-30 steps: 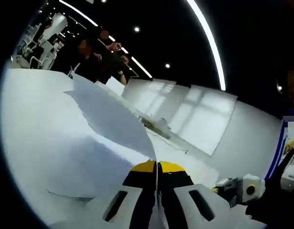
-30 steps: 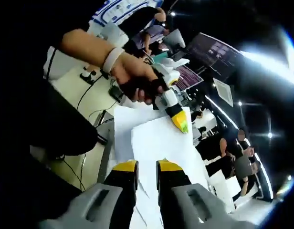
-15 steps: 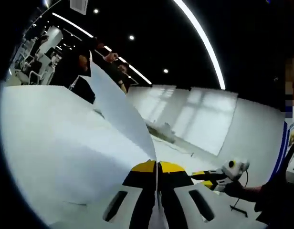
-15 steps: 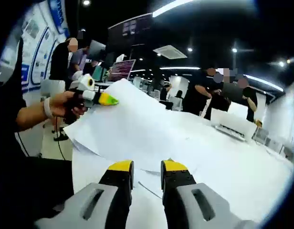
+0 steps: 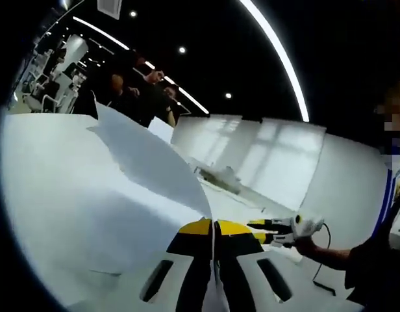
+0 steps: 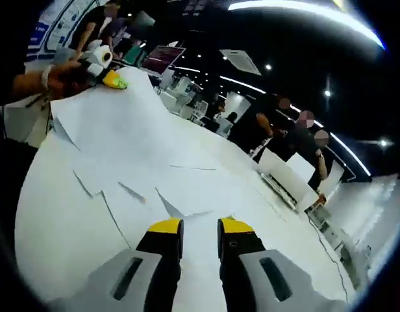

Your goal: Organize the stack of printing papers by aligning and flattening the scattered papers on the table

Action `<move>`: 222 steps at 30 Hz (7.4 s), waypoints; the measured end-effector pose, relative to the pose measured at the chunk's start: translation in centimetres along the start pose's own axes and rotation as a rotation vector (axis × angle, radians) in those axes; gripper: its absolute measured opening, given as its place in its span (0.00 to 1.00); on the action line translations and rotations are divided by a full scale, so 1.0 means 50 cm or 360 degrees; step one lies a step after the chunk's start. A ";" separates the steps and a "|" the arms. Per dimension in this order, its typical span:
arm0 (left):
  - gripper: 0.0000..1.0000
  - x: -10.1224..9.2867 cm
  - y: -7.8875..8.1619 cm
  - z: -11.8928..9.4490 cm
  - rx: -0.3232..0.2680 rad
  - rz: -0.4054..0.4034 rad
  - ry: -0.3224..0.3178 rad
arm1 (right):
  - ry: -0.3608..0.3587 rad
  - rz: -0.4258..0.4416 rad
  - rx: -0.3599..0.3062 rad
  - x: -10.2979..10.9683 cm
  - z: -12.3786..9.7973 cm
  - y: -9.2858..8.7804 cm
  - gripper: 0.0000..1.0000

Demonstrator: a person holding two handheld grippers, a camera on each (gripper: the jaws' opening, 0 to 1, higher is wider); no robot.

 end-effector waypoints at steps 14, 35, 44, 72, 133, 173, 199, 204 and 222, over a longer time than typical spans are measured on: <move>0.06 -0.006 -0.006 0.000 0.0003 -0.0034 0.0002 | 0.0314 -0.1055 0.0163 0.037 0.040 0.014 0.16; 0.06 0.001 -0.002 -0.006 -0.0006 -0.0061 0.0019 | 0.0426 -0.1298 0.0125 0.045 0.109 0.015 0.13; 0.06 0.004 -0.003 -0.005 -0.0005 -0.0064 0.0021 | 0.0446 -0.1348 0.0122 0.045 0.118 0.008 0.08; 0.06 0.000 -0.016 0.002 -0.0016 -0.0132 0.0006 | -0.0050 -0.1219 0.0215 -0.162 -0.025 0.109 0.00; 0.06 -0.016 -0.021 0.008 -0.0010 -0.0068 -0.0083 | 0.0353 0.0261 0.0099 -0.298 0.011 0.429 0.00; 0.19 -0.013 -0.054 0.012 0.0092 -0.0147 -0.0057 | 0.0408 0.0424 0.0438 -0.195 0.276 0.360 0.00; 0.14 -0.004 -0.057 0.014 0.0065 -0.0172 -0.0054 | 0.0570 0.0347 0.0398 -0.112 0.323 0.462 0.00; 0.07 -0.003 -0.054 0.011 0.0026 -0.0204 -0.0057 | 0.0605 0.0301 0.0316 -0.115 0.322 0.461 0.00; 0.06 -0.006 -0.053 0.011 0.0003 -0.0174 -0.0068 | 0.0369 0.0602 -0.0001 -0.242 0.228 0.254 0.21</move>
Point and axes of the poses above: the point that each gripper's makers call its tool centre point, and the gripper's own axes: z roughly forward along the fingers, x roughly to its left, y roughly out of its top, the point moved 9 cm from there along -z, roughly backward along the fingers, and after that the axes turned 13 degrees about -x, right-handed, at the moved point
